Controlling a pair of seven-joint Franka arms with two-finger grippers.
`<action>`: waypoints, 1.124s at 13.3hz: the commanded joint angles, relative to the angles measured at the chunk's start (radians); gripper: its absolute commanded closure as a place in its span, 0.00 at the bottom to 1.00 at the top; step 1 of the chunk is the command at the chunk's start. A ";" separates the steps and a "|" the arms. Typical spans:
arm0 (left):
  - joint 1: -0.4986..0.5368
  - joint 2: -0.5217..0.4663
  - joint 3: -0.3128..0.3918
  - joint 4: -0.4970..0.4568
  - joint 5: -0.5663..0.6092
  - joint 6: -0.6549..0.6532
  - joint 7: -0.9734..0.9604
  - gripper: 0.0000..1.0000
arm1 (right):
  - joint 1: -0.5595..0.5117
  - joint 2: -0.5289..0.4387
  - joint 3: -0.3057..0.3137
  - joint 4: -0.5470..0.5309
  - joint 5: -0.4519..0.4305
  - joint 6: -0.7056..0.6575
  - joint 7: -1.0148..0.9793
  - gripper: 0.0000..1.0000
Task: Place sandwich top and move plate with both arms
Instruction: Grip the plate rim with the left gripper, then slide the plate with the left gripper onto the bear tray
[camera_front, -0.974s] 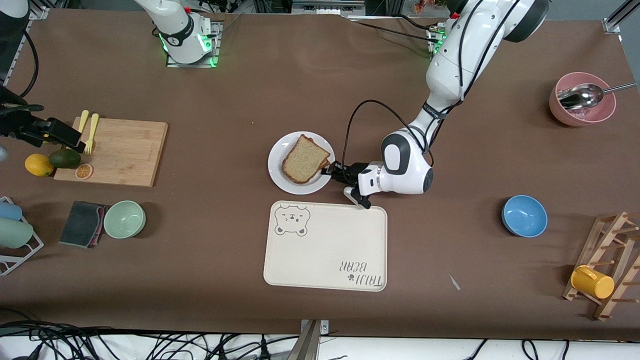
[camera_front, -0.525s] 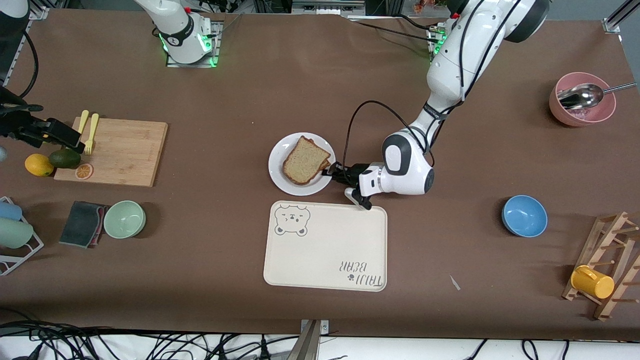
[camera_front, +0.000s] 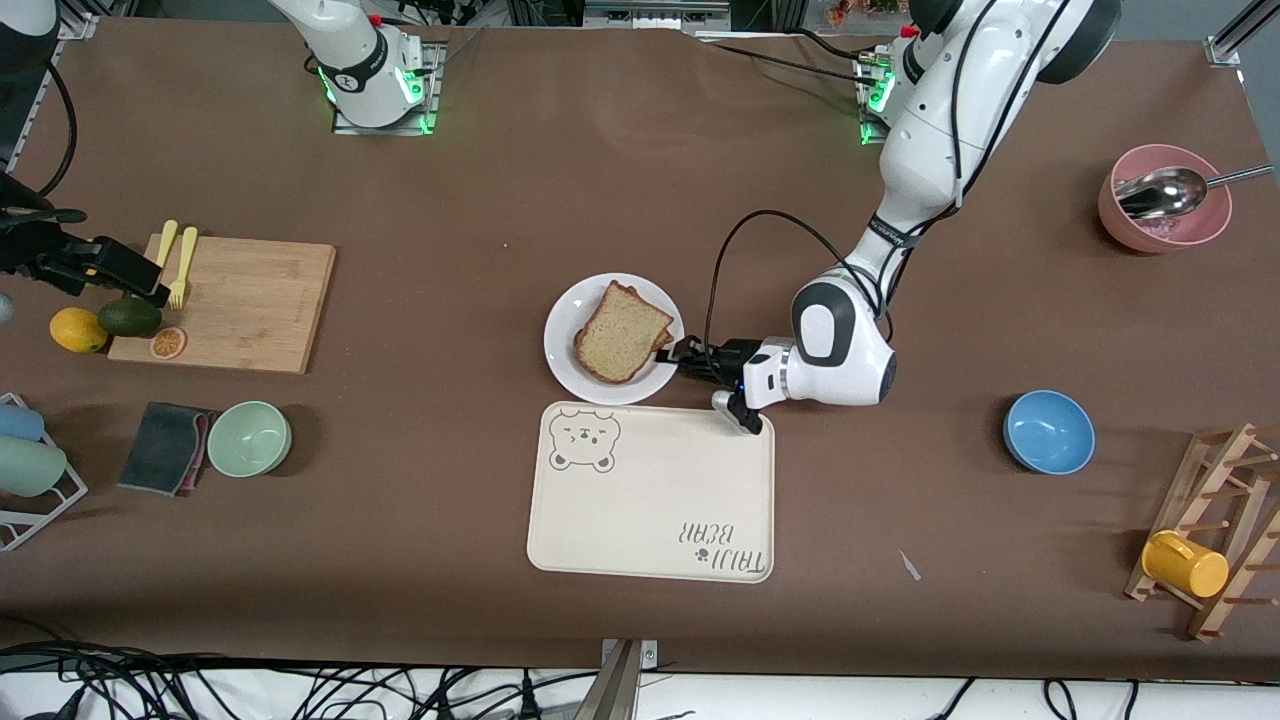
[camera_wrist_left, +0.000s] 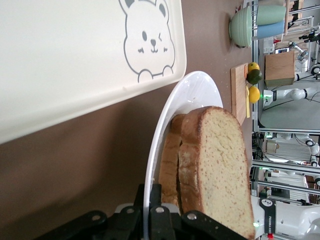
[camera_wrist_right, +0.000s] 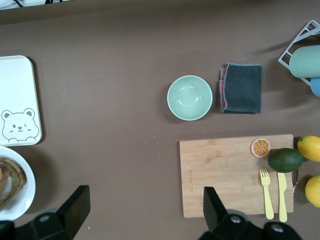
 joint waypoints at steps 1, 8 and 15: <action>0.031 -0.036 -0.002 0.008 -0.030 -0.027 -0.012 1.00 | -0.007 0.003 0.004 0.011 0.009 0.001 -0.011 0.00; 0.045 0.101 0.058 0.297 -0.019 -0.017 -0.193 1.00 | -0.007 0.003 0.004 0.011 0.009 0.001 -0.012 0.00; 0.133 0.156 0.119 0.377 -0.013 -0.026 -0.188 1.00 | -0.015 0.005 0.001 0.011 0.006 -0.001 -0.026 0.00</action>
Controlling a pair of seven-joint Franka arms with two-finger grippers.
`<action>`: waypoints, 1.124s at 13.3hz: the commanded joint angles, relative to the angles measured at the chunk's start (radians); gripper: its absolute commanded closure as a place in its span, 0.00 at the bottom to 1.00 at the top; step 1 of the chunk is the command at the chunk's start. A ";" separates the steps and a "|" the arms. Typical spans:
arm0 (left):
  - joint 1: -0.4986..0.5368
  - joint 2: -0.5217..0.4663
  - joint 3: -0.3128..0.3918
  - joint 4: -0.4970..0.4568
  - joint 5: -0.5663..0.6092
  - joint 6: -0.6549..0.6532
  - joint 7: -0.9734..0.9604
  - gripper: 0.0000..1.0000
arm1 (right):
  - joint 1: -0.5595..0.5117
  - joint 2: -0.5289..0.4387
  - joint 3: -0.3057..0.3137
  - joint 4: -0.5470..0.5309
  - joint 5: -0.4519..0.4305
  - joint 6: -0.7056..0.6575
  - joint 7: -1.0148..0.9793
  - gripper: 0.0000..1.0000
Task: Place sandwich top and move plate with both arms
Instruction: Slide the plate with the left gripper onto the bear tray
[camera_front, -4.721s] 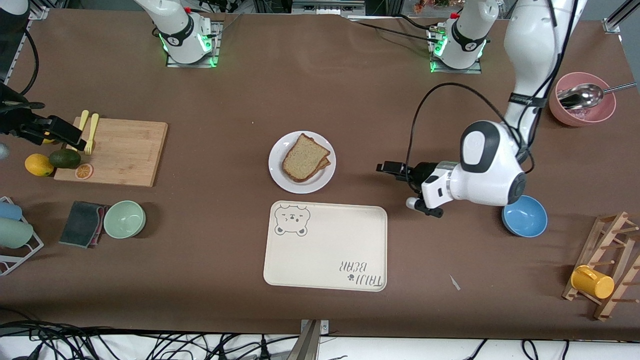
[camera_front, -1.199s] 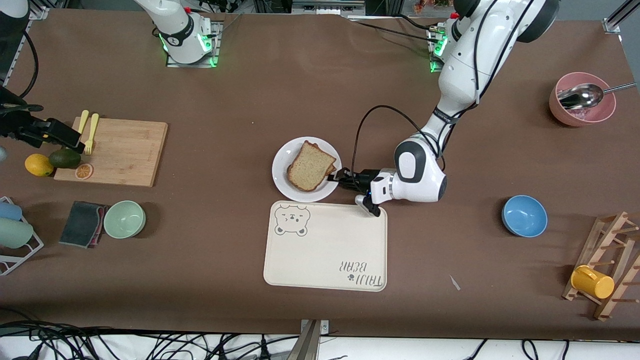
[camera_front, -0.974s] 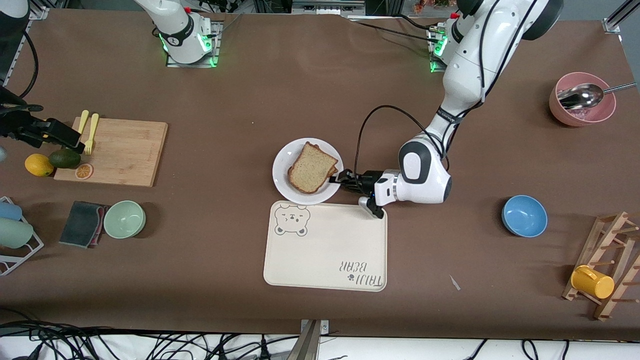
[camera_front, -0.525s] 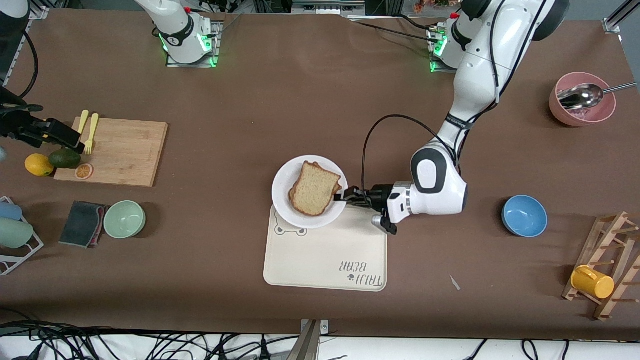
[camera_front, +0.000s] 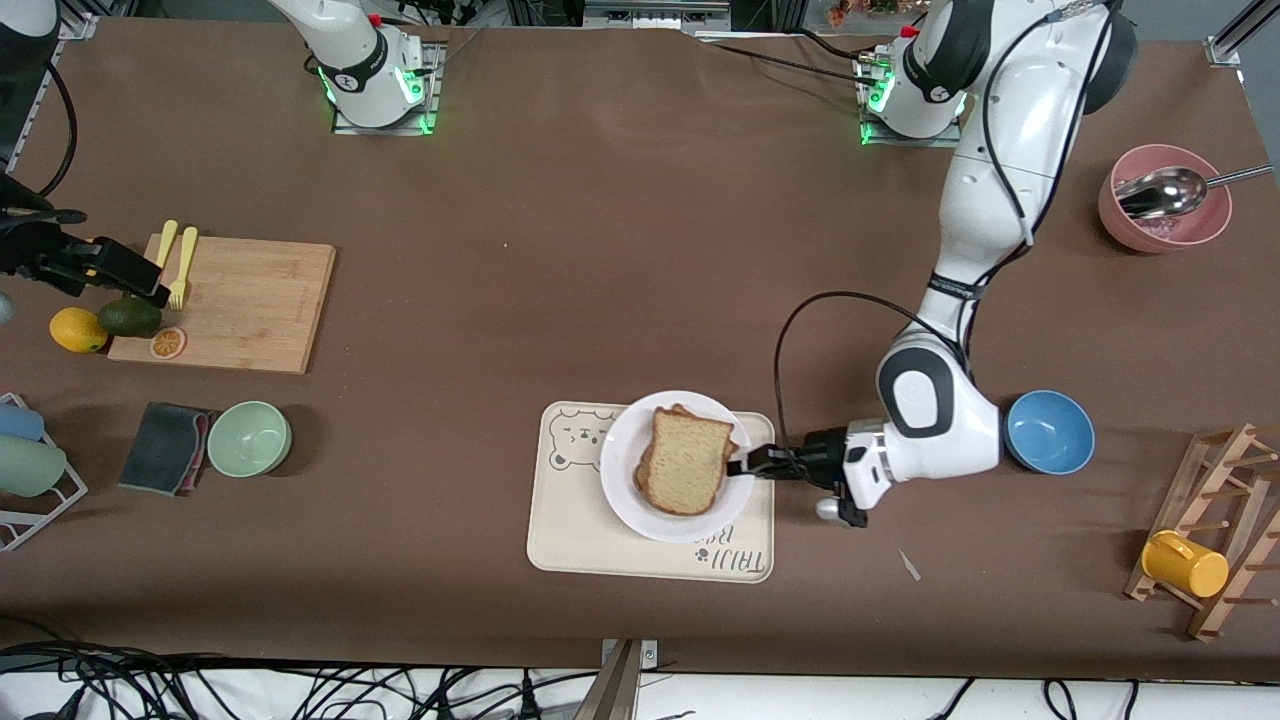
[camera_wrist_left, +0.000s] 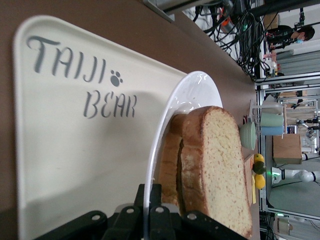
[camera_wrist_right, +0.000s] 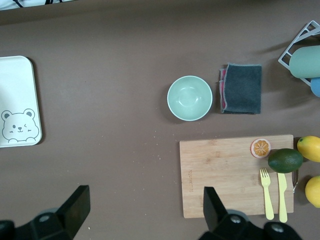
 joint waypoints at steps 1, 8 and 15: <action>0.015 0.026 -0.004 0.039 -0.010 -0.024 -0.003 1.00 | -0.023 0.007 0.001 0.011 0.009 -0.001 -0.043 0.00; 0.001 0.053 -0.006 0.028 -0.010 -0.025 0.020 1.00 | -0.023 0.005 0.001 0.011 0.016 -0.002 -0.057 0.00; -0.025 0.076 -0.007 0.025 -0.009 -0.025 0.034 1.00 | -0.025 0.005 0.001 0.011 0.020 -0.011 -0.062 0.00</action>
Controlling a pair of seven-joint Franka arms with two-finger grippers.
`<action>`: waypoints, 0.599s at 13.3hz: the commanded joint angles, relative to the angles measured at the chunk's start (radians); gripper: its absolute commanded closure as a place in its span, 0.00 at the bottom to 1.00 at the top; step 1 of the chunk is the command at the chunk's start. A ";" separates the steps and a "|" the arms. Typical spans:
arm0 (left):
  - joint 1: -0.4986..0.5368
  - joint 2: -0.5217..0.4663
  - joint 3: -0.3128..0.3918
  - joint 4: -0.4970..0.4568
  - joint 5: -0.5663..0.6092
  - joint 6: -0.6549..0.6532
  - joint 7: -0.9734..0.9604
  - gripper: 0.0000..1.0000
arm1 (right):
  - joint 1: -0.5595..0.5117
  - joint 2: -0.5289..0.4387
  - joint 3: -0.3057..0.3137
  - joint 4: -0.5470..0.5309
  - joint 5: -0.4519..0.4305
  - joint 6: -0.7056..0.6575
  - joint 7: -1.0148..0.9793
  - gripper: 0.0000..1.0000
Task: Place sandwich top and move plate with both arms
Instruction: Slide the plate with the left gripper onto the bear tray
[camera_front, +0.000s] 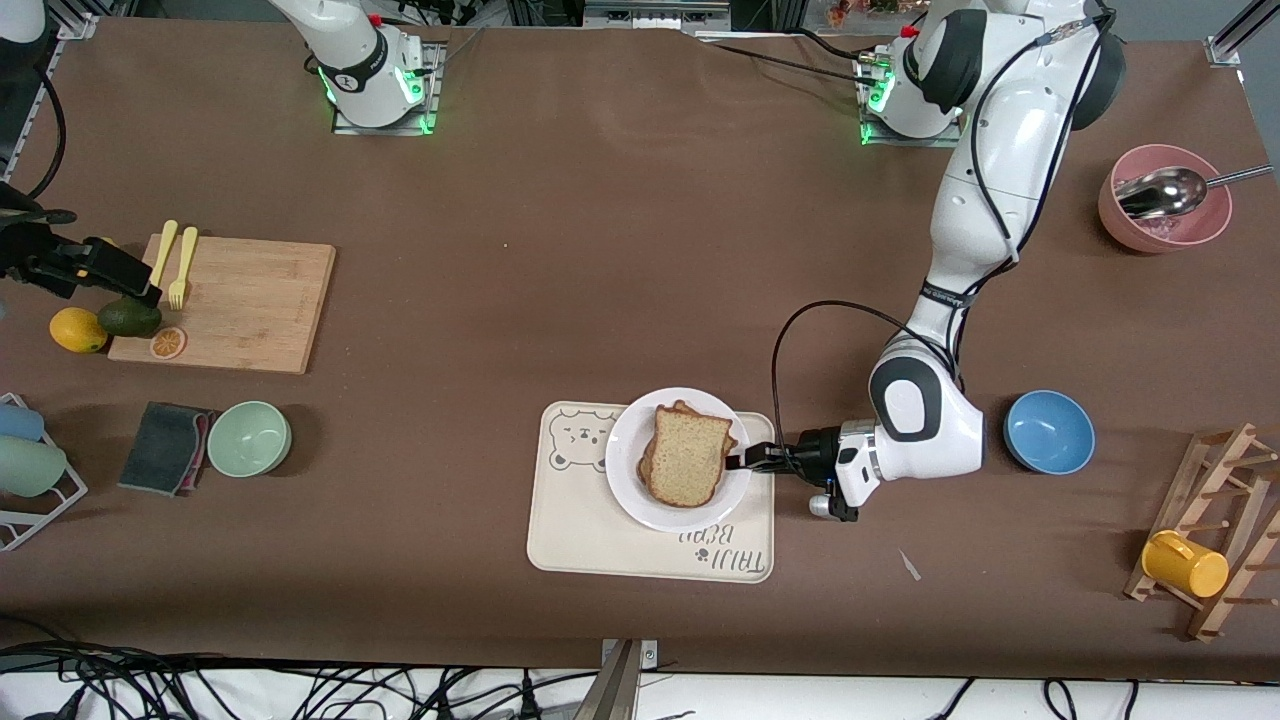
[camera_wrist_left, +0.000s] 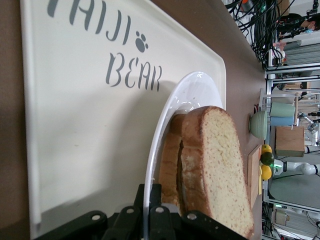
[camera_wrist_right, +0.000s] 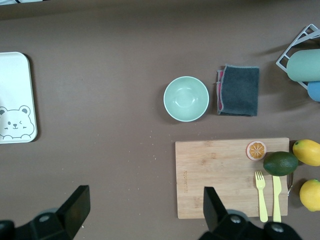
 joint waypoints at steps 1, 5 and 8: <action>-0.001 0.012 -0.001 0.024 -0.009 -0.017 0.018 1.00 | -0.010 0.001 0.004 0.011 0.020 -0.012 -0.021 0.00; 0.001 0.008 -0.001 0.013 0.008 -0.017 0.060 0.00 | -0.010 0.003 0.004 0.008 0.019 -0.022 -0.023 0.00; 0.010 0.000 0.001 0.012 0.043 -0.019 0.076 0.00 | -0.007 0.007 0.009 -0.001 0.020 -0.070 -0.014 0.00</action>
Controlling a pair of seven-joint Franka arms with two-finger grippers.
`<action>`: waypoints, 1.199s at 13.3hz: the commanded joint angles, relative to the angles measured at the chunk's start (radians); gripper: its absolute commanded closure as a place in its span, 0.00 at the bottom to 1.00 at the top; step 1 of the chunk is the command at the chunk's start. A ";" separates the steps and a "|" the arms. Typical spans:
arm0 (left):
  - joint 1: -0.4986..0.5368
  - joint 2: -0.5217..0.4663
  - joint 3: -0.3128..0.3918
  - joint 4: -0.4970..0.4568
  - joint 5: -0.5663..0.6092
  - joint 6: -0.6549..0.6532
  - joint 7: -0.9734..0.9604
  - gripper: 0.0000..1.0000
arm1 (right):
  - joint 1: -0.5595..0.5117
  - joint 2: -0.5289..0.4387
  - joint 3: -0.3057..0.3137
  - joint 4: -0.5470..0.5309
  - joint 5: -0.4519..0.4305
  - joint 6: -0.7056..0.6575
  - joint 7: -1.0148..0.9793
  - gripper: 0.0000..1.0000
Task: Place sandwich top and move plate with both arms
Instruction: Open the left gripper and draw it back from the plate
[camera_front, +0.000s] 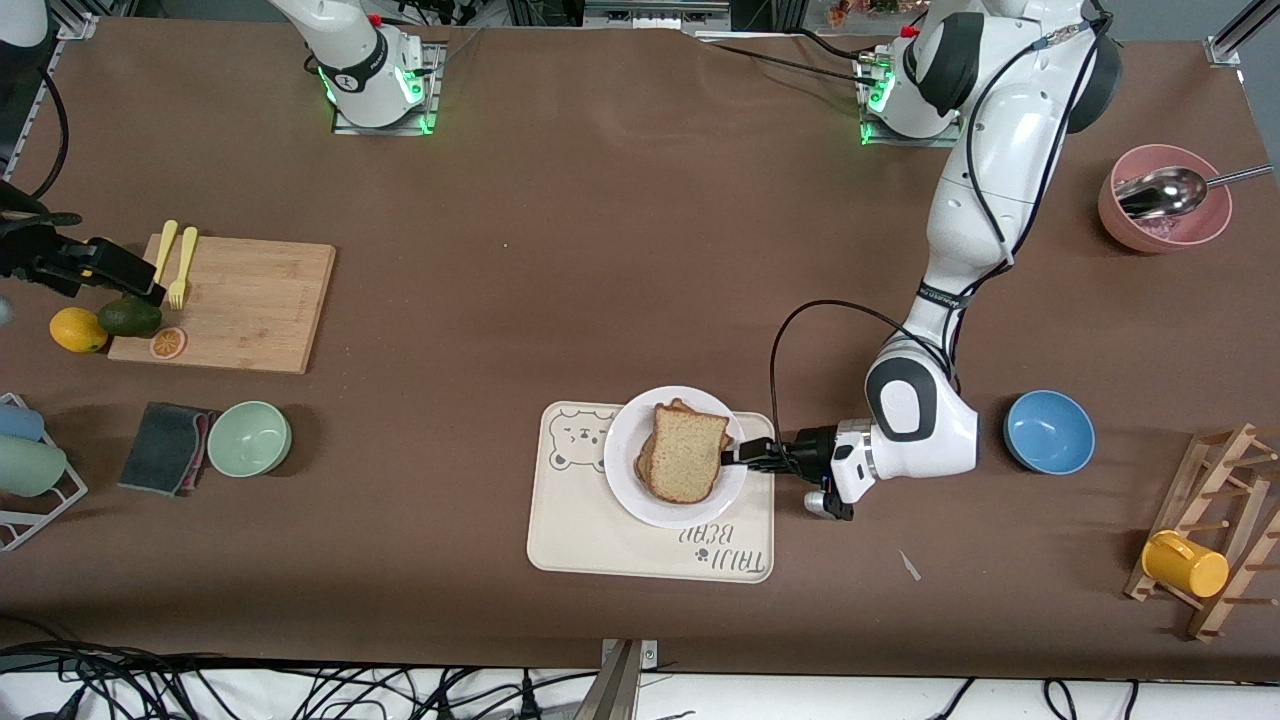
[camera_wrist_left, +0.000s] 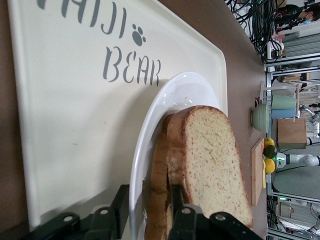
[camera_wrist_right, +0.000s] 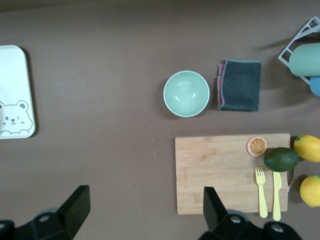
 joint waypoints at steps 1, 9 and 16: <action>0.013 -0.008 0.001 0.007 0.067 -0.012 0.026 0.00 | -0.007 -0.002 0.009 0.005 0.020 -0.056 -0.016 0.00; 0.056 -0.092 0.004 0.008 0.266 -0.092 0.003 0.00 | -0.002 -0.016 0.012 0.008 0.020 -0.090 -0.008 0.00; 0.056 -0.279 0.004 0.008 0.663 -0.208 -0.271 0.00 | 0.005 -0.023 0.018 0.014 0.017 -0.068 0.000 0.00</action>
